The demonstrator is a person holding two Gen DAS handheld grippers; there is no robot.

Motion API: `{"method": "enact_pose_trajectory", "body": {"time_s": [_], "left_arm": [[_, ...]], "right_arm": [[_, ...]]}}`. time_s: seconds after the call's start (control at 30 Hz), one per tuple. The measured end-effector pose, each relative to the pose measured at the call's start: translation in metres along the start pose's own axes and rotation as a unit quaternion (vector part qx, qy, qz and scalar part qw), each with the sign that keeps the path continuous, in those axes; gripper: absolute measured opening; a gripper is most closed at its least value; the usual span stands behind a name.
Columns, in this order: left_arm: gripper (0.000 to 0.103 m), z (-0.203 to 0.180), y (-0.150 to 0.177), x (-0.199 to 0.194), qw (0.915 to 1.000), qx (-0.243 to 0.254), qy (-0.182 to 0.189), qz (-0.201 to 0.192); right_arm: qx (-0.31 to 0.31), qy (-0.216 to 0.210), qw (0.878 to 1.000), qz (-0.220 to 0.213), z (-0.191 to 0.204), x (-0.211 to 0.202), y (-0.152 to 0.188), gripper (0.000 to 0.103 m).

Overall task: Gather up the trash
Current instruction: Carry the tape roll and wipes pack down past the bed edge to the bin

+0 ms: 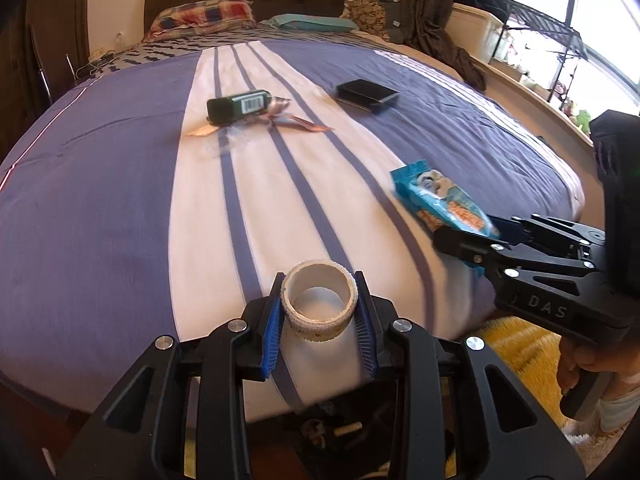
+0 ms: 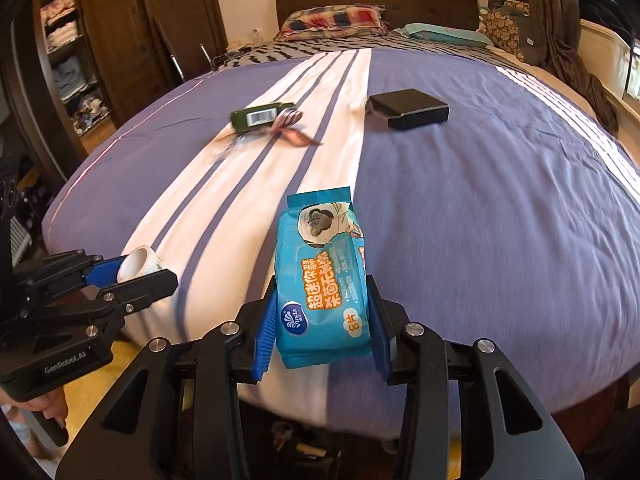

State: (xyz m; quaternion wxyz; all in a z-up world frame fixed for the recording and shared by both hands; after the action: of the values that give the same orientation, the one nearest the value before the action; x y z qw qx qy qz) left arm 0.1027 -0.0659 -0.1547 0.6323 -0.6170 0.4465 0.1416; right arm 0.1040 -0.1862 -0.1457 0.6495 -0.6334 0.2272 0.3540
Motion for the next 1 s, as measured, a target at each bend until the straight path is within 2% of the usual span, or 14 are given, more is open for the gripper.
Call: {"method": "enact_pose_trajectory", "body": {"time_s": [0.23, 0.4, 0.7, 1.0], "left_arm": [[0.031, -0.016, 0.031, -0.023, 1.0000, 0.008, -0.001, -0.004], [0.031, -0.019, 0.061, -0.025, 0.9999, 0.000, 0.002, 0.012], [0.031, -0.013, 0.117, 0.004, 0.9971, -0.024, 0.011, 0.071], [0.031, -0.001, 0.156, 0.044, 0.9896, -0.049, 0.017, 0.134]], "right_arm": [[-0.003, -0.014, 1.000, -0.012, 0.011, -0.037, 0.036, 0.040], [-0.010, -0.023, 1.000, -0.006, 0.018, -0.050, 0.062, 0.040], [-0.014, -0.036, 0.997, 0.060, 0.025, -0.025, 0.111, 0.040], [-0.007, -0.052, 0.988, 0.148, 0.036, 0.023, 0.157, 0.040]]}}
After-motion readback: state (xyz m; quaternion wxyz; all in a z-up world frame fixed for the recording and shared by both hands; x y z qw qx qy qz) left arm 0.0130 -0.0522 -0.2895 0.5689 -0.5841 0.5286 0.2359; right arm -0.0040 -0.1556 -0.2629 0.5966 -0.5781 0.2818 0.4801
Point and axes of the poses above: each gripper's, at about its wrist camera, not at the fingertips, and x roughly the way its jaws point, z to its left, y to its underside, the point moved 3 cm from there along x, roughly the way its jaws point, and after that the axes turned 3 degrees about y, right-handed, at the moved point
